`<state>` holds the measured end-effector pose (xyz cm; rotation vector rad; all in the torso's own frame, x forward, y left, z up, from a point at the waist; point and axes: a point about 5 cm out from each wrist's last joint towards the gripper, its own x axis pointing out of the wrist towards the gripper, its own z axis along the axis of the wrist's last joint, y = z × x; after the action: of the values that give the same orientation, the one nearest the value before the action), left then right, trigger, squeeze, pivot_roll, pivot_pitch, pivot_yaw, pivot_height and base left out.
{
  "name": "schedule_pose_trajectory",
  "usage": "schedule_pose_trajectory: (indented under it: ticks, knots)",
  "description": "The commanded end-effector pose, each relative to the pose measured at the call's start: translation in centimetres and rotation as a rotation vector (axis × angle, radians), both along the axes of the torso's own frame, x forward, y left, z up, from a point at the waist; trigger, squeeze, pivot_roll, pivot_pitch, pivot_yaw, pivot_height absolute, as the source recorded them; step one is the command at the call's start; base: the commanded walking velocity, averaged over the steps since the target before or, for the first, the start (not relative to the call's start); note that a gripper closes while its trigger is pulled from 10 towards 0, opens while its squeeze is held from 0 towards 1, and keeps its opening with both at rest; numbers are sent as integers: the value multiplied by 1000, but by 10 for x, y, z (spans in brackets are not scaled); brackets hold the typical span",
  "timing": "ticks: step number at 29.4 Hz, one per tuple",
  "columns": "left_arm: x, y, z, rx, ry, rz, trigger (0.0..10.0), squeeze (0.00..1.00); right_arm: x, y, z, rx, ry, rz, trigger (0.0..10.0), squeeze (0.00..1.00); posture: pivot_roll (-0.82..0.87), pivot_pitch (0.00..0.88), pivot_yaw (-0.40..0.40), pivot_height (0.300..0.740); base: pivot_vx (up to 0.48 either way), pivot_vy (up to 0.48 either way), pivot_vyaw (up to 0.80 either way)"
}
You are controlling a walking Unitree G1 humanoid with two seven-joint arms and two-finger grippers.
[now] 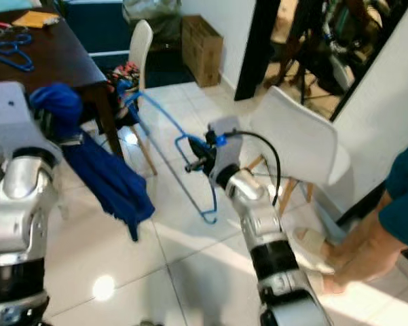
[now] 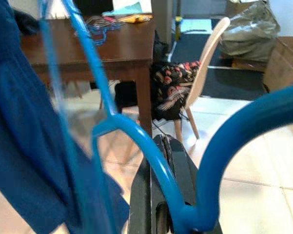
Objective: Hang hanger
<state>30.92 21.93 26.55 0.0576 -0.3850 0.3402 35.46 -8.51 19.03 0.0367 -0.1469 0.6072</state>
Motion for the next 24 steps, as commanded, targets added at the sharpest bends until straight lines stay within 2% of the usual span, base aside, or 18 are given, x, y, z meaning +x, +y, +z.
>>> schedule_pose_trajectory:
  ticks: [1, 9, 12, 18, 21, 22, 24]
  knots:
    - [-1, -1, 8, 14, -28, -4, 10000, 0, 0, -8, -4, 6, 11, -18, 10000, 0, 42, 179, -96, 740, 435, 0, 0]
    - [0, -1, 11, 35, -20, -11, 10000, 0, 0, -5, -5, -24, -4, -9, 10000, 0, 48, 181, -95, 740, 435, 0, 0]
    - [4, 3, 24, 82, -30, -12, 10000, 0, 2, -6, -4, 9, 9, -31, 10000, 0, 48, 181, -95, 740, 440, 0, 0]
    - [5, 7, 36, 114, -55, -2, 10000, 0, 2, -5, -4, -1, 8, -31, 10000, 0, 57, 184, -90, 740, 440, 0, 0]
    - [5, 9, 40, 122, -66, 6, 10000, 0, 2, -4, -4, -11, 6, -29, 10000, 0, 57, 184, -90, 740, 439, 0, 800]
    - [6, 12, 49, 145, -85, 17, 10000, 0, 2, -3, -5, -11, 5, -32, 10000, 0, 57, 184, -90, 740, 439, 0, 800]
    - [7, 14, 56, 166, -102, 27, 10000, 0, 2, -2, -5, -3, 5, -35, 10000, 0, 65, 185, -100, 740, 439, 0, 0]
